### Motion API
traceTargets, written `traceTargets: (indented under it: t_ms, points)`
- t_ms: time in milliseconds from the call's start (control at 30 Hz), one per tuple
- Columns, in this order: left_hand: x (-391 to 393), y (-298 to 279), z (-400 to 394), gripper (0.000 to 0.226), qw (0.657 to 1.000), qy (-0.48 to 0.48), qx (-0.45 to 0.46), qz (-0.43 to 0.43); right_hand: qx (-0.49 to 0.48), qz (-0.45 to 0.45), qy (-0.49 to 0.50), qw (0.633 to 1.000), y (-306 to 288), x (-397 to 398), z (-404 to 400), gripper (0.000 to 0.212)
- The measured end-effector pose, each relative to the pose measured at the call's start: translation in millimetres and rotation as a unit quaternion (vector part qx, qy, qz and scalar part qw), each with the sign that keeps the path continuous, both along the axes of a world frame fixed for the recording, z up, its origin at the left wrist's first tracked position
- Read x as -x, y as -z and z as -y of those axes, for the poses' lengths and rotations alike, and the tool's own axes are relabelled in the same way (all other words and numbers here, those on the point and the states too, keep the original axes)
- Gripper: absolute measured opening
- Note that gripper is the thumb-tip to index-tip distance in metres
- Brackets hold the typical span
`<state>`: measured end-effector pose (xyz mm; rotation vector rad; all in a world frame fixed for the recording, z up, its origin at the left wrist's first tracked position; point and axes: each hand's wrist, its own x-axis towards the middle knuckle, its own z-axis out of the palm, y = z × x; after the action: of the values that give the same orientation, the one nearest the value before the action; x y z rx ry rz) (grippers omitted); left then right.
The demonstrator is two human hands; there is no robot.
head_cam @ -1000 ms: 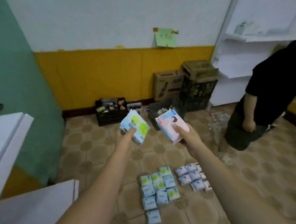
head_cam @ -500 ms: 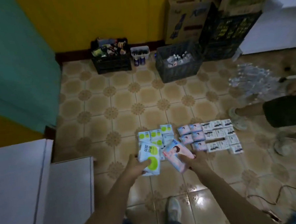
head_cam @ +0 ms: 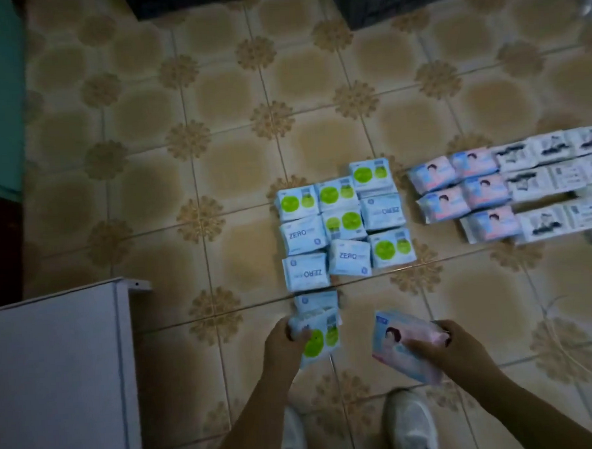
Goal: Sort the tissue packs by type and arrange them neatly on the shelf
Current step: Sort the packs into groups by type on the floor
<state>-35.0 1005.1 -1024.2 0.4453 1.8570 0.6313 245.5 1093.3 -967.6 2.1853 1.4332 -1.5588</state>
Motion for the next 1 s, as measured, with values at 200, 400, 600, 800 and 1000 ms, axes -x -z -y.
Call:
traceTargets:
  t_ms: [200,400,600,800,1000]
  points:
    - [10.4,150.2,-17.0,0.04,0.998,-0.021,0.035,-0.047,0.018,-0.042,-0.015,0.999,135.7,-9.2,15.4,0.07]
    - [-10.7,82.5,-40.2,0.03,0.989,0.006,0.054,-0.134,0.027,-0.065,-0.005,0.997,104.4,-7.8,-6.4,0.078]
    - [-88.7,-102.1,-106.5,0.021,0.977,-0.022,0.105,0.187,0.056,-0.122,0.067,0.989,-70.3,2.3,-80.5,0.042]
    - [-148.6,-211.7,-182.0,0.034,0.951,-0.064,0.073,0.294,-0.018,-0.125,0.132,0.983,-180.0,-29.3,-156.7,0.059]
    - [-221.0,-176.6,-239.5,0.042,0.978,-0.075,0.1,0.168,-0.016,-0.065,0.176,0.982,-132.2,-88.1,-180.4,0.043]
